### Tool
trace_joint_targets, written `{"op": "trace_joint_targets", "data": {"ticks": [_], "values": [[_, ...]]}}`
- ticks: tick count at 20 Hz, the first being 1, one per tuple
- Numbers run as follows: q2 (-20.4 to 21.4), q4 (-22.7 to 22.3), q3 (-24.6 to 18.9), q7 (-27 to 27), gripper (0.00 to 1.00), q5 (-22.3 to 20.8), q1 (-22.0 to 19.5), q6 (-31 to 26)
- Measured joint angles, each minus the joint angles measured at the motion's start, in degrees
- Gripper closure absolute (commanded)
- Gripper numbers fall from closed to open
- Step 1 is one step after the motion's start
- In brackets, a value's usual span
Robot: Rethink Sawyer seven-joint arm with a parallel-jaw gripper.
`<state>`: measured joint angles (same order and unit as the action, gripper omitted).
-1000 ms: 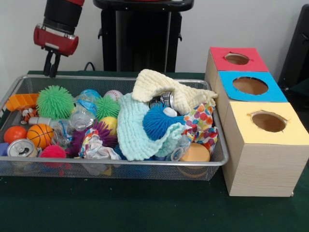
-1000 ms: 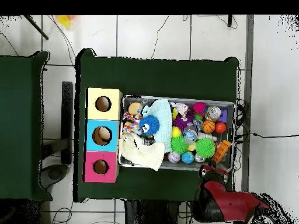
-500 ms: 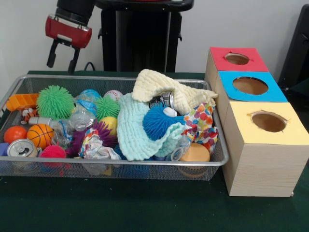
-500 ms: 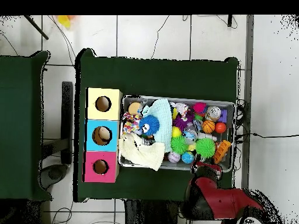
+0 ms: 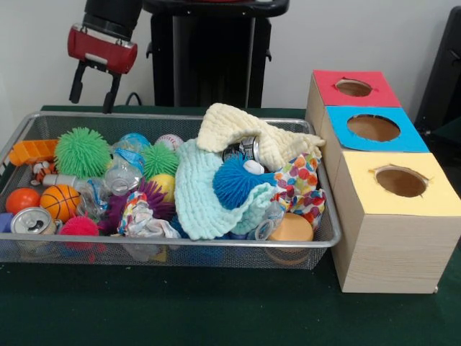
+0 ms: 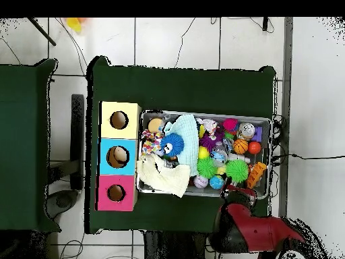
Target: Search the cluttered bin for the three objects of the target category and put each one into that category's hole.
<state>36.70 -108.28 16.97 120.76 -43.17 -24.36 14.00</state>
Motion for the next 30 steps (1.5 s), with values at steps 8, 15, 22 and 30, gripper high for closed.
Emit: {"op": "trace_joint_targets", "data": {"ticks": [8,15,22,30], "values": [[2.0,0.0,-4.9,0.0,0.0,0.0,-4.8,0.0],[2.2,0.0,-7.4,0.0,0.0,0.0,-6.2,0.0],[1.5,0.9,-7.8,0.0,0.0,0.0,-6.2,0.0],[-2.5,3.5,-7.8,0.0,0.0,0.0,-6.3,0.0]]}}
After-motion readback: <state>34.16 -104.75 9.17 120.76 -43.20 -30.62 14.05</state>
